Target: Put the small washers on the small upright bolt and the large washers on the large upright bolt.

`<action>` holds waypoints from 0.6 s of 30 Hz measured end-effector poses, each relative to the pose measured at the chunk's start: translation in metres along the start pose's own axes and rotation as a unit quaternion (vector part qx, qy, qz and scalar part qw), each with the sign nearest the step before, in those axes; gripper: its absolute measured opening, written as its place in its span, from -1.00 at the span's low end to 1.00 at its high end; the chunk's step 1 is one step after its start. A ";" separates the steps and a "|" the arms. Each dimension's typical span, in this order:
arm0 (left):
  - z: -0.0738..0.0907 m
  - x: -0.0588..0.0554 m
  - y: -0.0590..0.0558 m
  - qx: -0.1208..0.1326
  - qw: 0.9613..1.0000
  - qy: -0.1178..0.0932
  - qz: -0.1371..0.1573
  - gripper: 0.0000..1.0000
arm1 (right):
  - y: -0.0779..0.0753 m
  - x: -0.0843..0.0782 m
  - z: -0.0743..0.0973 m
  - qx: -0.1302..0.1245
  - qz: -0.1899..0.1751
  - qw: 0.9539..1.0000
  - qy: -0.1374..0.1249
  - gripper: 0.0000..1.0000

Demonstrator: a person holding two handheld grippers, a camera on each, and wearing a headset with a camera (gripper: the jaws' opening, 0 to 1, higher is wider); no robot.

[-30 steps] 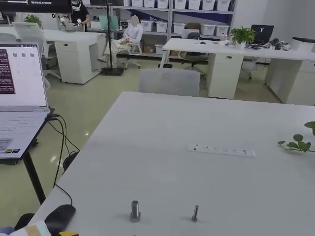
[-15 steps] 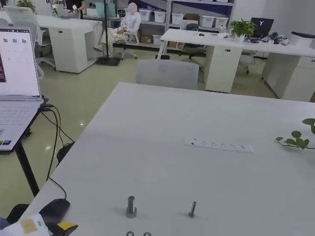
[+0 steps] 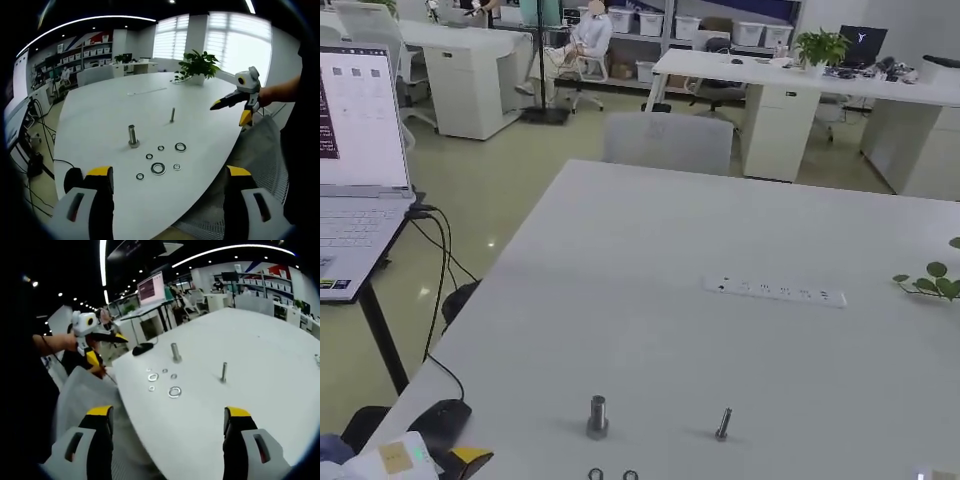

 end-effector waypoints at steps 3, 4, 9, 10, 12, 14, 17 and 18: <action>-0.001 -0.003 -0.001 -0.001 1.000 0.003 -0.005 0.81 | 0.004 0.004 -0.007 0.004 0.015 1.000 0.009 0.85; -0.002 -0.004 -0.002 -0.002 1.000 0.006 -0.006 0.81 | 0.005 0.007 -0.010 0.005 0.023 1.000 0.013 0.84; -0.006 -0.009 -0.007 -0.007 1.000 0.010 -0.020 0.78 | 0.007 0.015 -0.025 0.013 0.060 0.997 0.038 0.82; -0.007 -0.009 -0.007 -0.007 1.000 0.009 -0.021 0.78 | 0.008 0.016 -0.027 0.015 0.065 0.997 0.043 0.81; -0.009 -0.011 -0.008 -0.011 1.000 0.013 -0.018 0.79 | 0.008 0.019 -0.034 0.018 0.076 0.996 0.053 0.80; -0.010 -0.012 -0.009 -0.012 1.000 0.014 -0.020 0.78 | 0.008 0.021 -0.038 0.020 0.083 0.995 0.055 0.80; -0.011 -0.014 -0.009 -0.013 1.000 0.017 -0.021 0.79 | 0.006 0.024 -0.046 0.022 0.097 0.993 0.068 0.78; -0.011 -0.015 -0.009 -0.014 1.000 0.017 -0.020 0.79 | 0.006 0.025 -0.048 0.022 0.102 0.992 0.071 0.77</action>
Point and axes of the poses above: the centre of the closed fingertips' face, and the gripper's own axes: z roughly backward along the fingers, y roughly to its left, x roughly out of its top, the point moved 4 cm from there along z, roughly backward along the fingers, and after that the axes turned 12 degrees about -z, right-handed, at the moved point
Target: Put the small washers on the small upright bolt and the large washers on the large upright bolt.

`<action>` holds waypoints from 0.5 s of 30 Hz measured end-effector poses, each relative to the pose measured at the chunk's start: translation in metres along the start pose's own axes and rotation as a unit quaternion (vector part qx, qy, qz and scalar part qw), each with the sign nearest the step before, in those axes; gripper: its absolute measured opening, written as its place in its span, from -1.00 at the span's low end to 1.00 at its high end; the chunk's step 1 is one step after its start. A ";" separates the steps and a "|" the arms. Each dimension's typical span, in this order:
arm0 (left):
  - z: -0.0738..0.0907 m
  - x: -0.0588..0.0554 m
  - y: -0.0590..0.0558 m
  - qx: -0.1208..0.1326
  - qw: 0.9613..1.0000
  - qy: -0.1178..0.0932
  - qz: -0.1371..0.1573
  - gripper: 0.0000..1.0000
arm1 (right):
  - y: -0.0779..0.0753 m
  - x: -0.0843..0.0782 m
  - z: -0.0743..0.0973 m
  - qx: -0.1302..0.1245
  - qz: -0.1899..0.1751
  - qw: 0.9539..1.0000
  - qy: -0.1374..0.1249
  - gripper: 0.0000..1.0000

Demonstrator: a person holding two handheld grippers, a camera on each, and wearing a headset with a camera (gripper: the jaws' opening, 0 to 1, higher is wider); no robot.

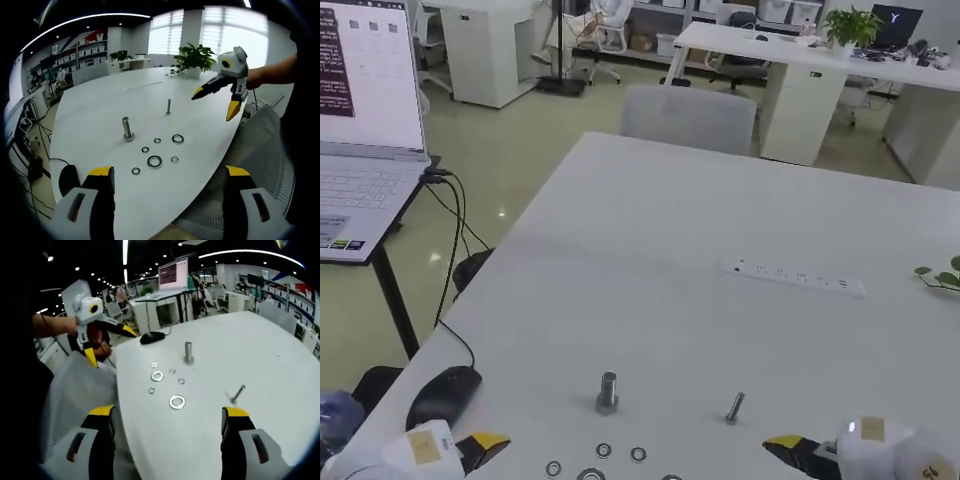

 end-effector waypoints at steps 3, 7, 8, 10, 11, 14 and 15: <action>0.000 0.000 0.001 0.000 1.000 -0.002 0.000 0.78 | 0.000 0.001 -0.007 0.002 0.016 1.000 0.019 0.73; -0.001 0.000 0.003 0.001 1.000 -0.006 -0.002 0.78 | 0.001 0.002 -0.014 0.006 0.033 0.999 0.037 0.68; -0.002 -0.001 0.003 0.000 1.000 -0.004 -0.005 0.78 | 0.001 0.002 -0.017 0.008 0.040 0.998 0.045 0.65; -0.003 -0.003 0.003 0.000 1.000 0.001 -0.014 0.78 | 0.001 0.002 -0.022 0.009 0.052 0.997 0.056 0.63; -0.003 -0.002 0.002 -0.001 1.000 0.000 -0.014 0.78 | 0.001 0.002 -0.024 0.009 0.058 0.996 0.060 0.63; -0.004 -0.003 0.002 -0.003 1.000 -0.002 -0.016 0.78 | 0.000 0.001 -0.031 0.012 0.073 0.994 0.078 0.59; -0.004 -0.003 0.002 -0.003 1.000 -0.001 -0.017 0.78 | 0.000 0.001 -0.031 0.012 0.075 0.994 0.080 0.58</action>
Point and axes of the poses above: the centre of the closed fingertips' face, and the gripper's own axes: z roughly backward along the fingers, y roughly to its left, x roughly out of its top, the point moved 4 cm from there along z, roughly backward along the fingers, and after that the axes turned 12 degrees about -z, right-handed, at the moved point
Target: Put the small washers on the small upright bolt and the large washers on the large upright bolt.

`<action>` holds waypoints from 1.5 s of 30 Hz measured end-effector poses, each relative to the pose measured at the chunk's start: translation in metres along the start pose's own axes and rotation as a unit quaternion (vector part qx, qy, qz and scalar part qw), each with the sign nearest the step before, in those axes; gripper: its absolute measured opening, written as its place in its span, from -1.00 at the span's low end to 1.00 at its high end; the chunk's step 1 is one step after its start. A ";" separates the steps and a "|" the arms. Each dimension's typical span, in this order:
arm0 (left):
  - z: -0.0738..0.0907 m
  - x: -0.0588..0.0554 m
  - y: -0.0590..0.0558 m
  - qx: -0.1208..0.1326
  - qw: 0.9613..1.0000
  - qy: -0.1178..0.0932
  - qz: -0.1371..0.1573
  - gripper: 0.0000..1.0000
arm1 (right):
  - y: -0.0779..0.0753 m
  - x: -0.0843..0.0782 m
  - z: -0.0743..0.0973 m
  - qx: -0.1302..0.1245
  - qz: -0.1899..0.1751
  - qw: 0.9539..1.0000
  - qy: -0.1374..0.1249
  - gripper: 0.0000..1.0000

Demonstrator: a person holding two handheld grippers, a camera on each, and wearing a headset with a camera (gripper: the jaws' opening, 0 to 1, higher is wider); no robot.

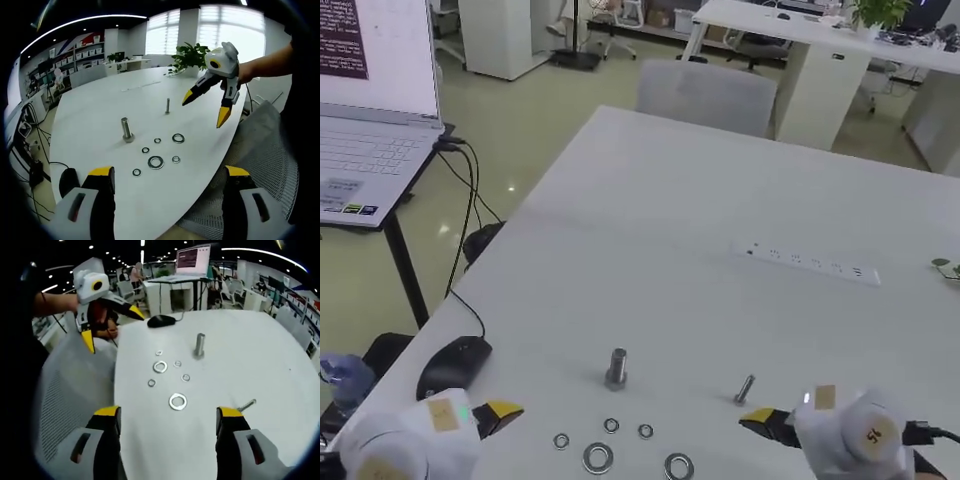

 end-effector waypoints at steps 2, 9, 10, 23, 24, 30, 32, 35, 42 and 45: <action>0.000 0.000 -0.001 -0.001 1.000 -0.001 -0.001 0.78 | -0.001 0.001 -0.003 0.000 0.011 1.000 0.011 0.55; -0.002 0.001 -0.004 -0.004 1.000 -0.005 -0.001 0.78 | -0.003 0.008 -0.011 0.003 0.044 0.998 0.043 0.39; -0.002 0.001 -0.004 -0.003 1.000 -0.007 0.000 0.78 | -0.003 0.008 -0.013 0.005 0.048 0.998 0.048 0.37; -0.001 -0.004 -0.004 -0.007 1.000 0.001 -0.006 0.75 | -0.007 0.004 -0.036 0.019 0.088 0.991 0.104 0.21; -0.001 -0.004 -0.005 -0.008 1.000 0.002 -0.006 0.74 | -0.008 0.003 -0.038 0.019 0.093 0.989 0.110 0.19; -0.002 -0.003 -0.006 -0.010 1.000 0.001 -0.006 0.72 | -0.012 0.001 -0.046 0.018 0.102 0.987 0.126 0.13; -0.003 -0.003 -0.006 -0.010 1.000 0.001 -0.007 0.72 | -0.013 -0.001 -0.048 0.019 0.108 0.985 0.134 0.09; -0.003 -0.003 -0.006 -0.009 1.000 -0.001 -0.007 0.71 | -0.014 -0.003 -0.052 0.021 0.114 0.983 0.144 0.07; -0.002 -0.003 -0.008 -0.011 1.000 0.000 -0.007 0.70 | -0.017 -0.003 -0.061 0.025 0.130 0.978 0.159 0.02; -0.003 -0.004 -0.009 -0.012 1.000 0.002 -0.009 0.69 | -0.017 -0.002 -0.064 0.026 0.141 0.976 0.165 0.00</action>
Point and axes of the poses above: the centre of the closed fingertips' face, and the gripper's own axes: z roughly backward along the fingers, y roughly to its left, x roughly out of its top, the point moved 4 cm from there along z, roughly backward along the fingers, and after that the axes turned 12 degrees about -z, right-handed, at the moved point
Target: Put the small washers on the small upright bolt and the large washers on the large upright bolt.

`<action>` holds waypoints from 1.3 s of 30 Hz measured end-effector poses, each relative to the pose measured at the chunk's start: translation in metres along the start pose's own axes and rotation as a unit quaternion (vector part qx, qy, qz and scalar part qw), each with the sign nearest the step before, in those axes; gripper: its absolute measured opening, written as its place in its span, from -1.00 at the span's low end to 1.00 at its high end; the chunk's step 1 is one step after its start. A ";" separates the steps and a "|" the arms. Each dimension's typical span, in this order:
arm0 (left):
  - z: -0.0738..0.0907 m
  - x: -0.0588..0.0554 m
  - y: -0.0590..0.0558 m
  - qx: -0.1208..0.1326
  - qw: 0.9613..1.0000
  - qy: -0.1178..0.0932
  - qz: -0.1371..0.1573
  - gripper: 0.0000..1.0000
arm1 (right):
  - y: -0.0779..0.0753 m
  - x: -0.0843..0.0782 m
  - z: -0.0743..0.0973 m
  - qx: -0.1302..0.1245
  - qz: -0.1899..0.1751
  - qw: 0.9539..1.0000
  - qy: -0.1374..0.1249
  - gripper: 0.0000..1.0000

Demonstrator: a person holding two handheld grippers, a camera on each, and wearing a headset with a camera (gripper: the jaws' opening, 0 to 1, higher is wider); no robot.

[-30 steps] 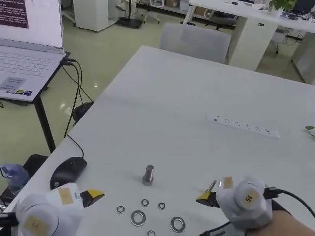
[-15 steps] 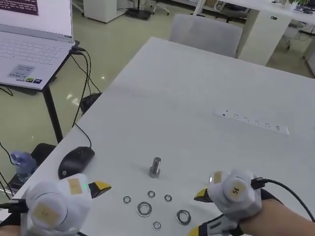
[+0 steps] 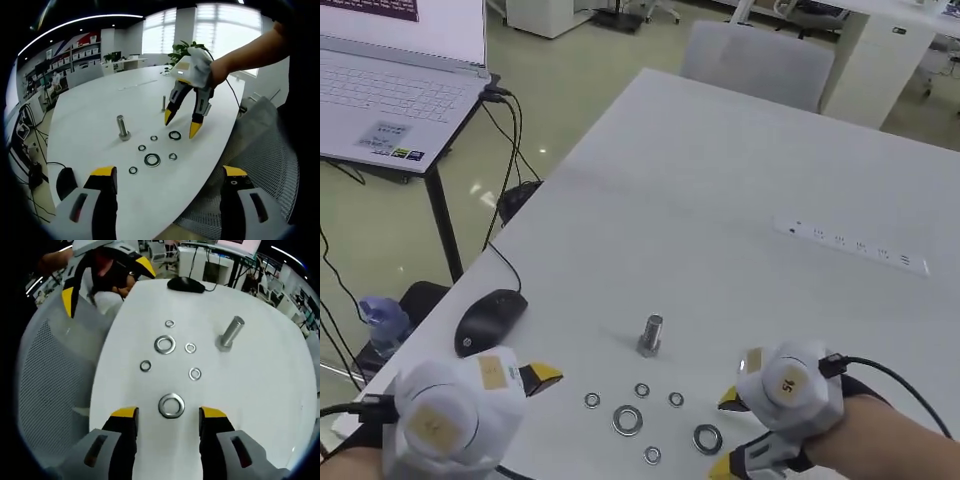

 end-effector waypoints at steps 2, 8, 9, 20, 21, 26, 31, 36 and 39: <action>0.001 0.000 0.000 0.000 1.000 0.000 0.002 0.69 | 0.000 0.000 -0.002 -0.001 0.006 1.000 0.005 -0.03; 0.003 -0.002 0.000 0.001 1.000 0.001 0.004 0.66 | 0.000 -0.002 -0.007 0.000 0.015 1.000 0.019 -0.09; 0.004 -0.002 0.000 0.002 1.000 0.000 0.004 0.66 | 0.000 -0.002 -0.007 0.000 0.015 1.000 0.021 -0.10; 0.004 -0.002 0.001 0.008 1.000 -0.002 0.009 0.64 | -0.001 -0.004 -0.010 -0.003 0.025 0.999 0.029 -0.15; 0.004 -0.002 0.001 0.008 1.000 -0.002 0.009 0.64 | -0.001 -0.004 -0.010 -0.003 0.026 0.999 0.030 -0.16; 0.004 -0.003 0.002 0.009 1.000 -0.001 0.011 0.63 | 0.001 -0.001 -0.011 -0.002 0.032 0.999 0.031 -0.26; 0.004 -0.004 0.001 0.008 1.000 0.000 0.012 0.60 | 0.001 -0.001 -0.011 -0.004 0.033 0.999 0.038 -0.32; 0.004 -0.002 0.001 0.008 1.000 -0.002 0.011 0.59 | -0.001 0.001 -0.011 -0.006 0.038 0.998 0.055 -0.41; 0.004 -0.001 0.002 0.008 1.000 -0.003 0.011 0.58 | -0.001 0.002 -0.012 -0.011 0.038 0.997 0.064 -0.49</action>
Point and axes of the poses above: the centre of the closed fingertips' face, and the gripper's own axes: z roughly backward along the fingers, y roughly to its left, x roughly out of its top, the point moved 4 cm from there along z, roughly backward along the fingers, and after that the axes turned 12 degrees about -z, right-handed, at the moved point
